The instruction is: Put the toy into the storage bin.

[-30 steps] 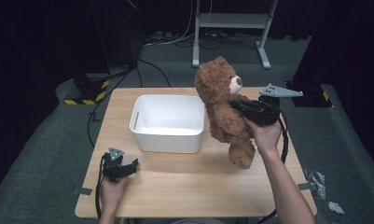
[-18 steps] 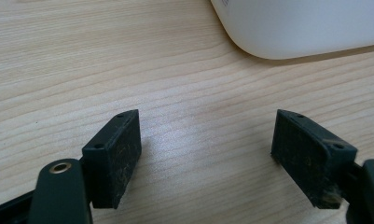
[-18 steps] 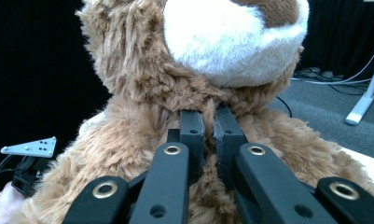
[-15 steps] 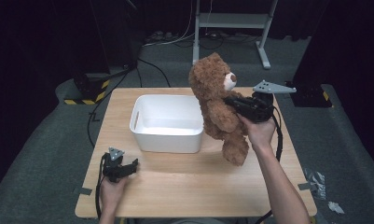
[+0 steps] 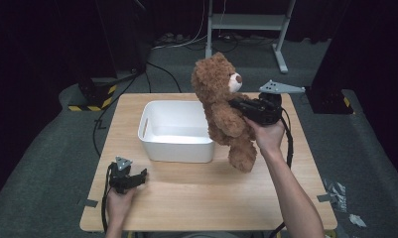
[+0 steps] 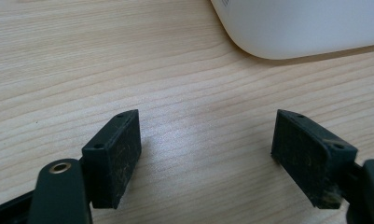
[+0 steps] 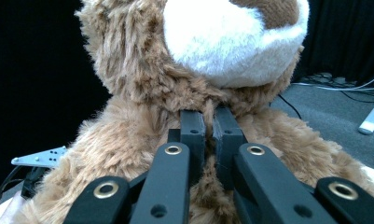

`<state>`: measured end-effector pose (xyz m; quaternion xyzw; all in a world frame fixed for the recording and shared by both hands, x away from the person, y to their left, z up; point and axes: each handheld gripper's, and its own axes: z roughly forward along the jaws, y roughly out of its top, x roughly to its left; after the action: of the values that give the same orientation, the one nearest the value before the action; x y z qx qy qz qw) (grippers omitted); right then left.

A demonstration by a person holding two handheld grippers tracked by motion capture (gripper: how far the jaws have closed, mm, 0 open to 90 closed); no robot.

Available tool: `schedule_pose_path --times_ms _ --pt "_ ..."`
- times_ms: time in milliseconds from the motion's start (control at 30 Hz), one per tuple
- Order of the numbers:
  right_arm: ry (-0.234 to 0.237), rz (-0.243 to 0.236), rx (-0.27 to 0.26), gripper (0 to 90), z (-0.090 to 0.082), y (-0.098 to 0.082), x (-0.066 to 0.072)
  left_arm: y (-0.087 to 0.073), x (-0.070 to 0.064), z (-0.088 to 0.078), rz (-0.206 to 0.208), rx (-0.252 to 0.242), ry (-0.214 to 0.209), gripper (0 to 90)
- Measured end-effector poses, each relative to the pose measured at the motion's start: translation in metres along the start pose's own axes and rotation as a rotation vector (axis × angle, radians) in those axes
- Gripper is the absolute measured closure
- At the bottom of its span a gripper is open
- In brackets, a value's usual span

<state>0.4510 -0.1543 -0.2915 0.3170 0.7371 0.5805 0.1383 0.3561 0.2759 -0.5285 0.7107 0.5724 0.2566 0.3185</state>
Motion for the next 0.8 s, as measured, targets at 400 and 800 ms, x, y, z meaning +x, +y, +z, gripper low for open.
schedule_pose_path --times_ms 400,800 --pt "0.018 -0.008 0.005 85.9 0.020 0.009 0.010 0.000 0.000 0.000 0.000 0.000 0.000 23.8" --pt "0.039 0.012 0.018 85.9 0.039 0.013 0.016 0.000 0.000 0.000 0.001 0.000 0.002 23.8"
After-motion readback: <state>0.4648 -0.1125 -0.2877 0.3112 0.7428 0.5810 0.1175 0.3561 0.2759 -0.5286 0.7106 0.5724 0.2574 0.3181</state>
